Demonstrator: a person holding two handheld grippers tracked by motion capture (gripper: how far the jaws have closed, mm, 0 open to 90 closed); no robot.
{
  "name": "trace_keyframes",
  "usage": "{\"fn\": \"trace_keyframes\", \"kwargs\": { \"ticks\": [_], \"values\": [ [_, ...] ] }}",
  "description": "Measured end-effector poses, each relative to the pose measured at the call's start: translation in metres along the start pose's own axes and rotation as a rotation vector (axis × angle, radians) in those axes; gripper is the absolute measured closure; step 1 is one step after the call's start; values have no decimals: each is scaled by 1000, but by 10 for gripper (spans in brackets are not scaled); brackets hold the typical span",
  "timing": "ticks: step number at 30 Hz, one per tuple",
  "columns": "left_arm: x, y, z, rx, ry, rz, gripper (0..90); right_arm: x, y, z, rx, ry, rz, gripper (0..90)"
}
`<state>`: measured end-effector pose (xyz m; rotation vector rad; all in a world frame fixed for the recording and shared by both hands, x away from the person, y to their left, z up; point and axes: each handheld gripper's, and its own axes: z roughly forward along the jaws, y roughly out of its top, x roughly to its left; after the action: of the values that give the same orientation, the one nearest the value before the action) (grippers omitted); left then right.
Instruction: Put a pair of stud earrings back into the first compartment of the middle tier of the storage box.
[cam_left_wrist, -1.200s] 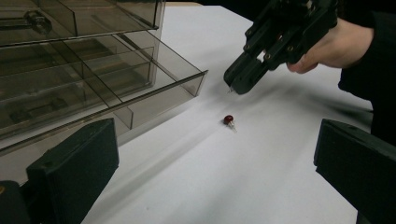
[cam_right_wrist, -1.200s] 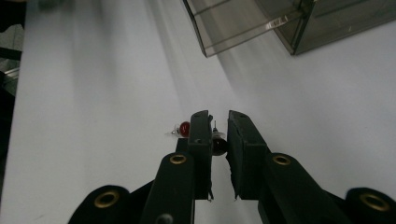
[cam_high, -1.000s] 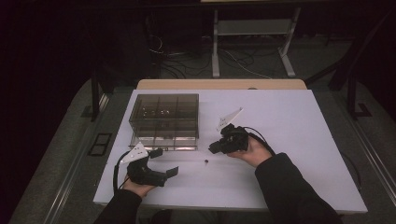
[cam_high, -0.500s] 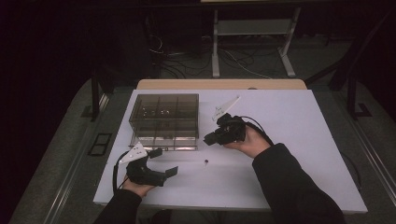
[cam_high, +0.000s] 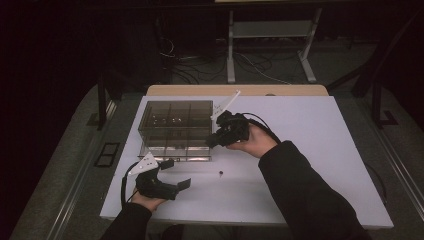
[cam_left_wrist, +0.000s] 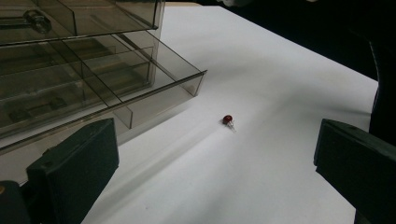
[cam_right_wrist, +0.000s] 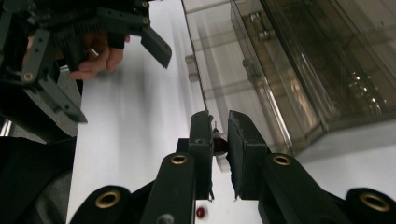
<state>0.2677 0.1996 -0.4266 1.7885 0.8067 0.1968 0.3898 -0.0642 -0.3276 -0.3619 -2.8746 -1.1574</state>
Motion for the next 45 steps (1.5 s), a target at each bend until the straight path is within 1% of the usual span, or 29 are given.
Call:
{"fn": "trace_keyframes", "kwargs": {
  "ticks": [5, 7, 11, 16, 21, 25, 34, 40, 45],
  "values": [
    [0, 0, 0, -3, -2, -3, 0, -1, 17, 6, 5, 5, -24, 791],
    [-1, 0, 0, -2, -2, -2, 0, 0, 23, 8, 8, 8, -27, 791],
    [-1, 0, 0, -2, -4, 0, 0, -1, 33, 14, 14, 15, -43, 791],
    [-1, 0, 0, -2, -4, 2, 0, -4, 45, 23, 12, 21, -52, 792],
    [-1, 0, 0, -2, -5, -1, 0, -6, 52, 30, 11, 25, -49, 792],
    [-1, 0, 1, 1, -5, -1, 0, -8, 57, 39, 16, 29, -44, 792],
    [0, 0, 1, 1, -6, -5, 0, -13, 69, 61, 5, 39, -36, 792],
    [1, 0, 1, 3, -5, -8, 0, -12, 73, 75, -8, 64, -31, 792],
    [0, 0, 2, 5, -10, -10, 0, -12, 77, 90, -6, 83, -33, 792]
  ]
}}
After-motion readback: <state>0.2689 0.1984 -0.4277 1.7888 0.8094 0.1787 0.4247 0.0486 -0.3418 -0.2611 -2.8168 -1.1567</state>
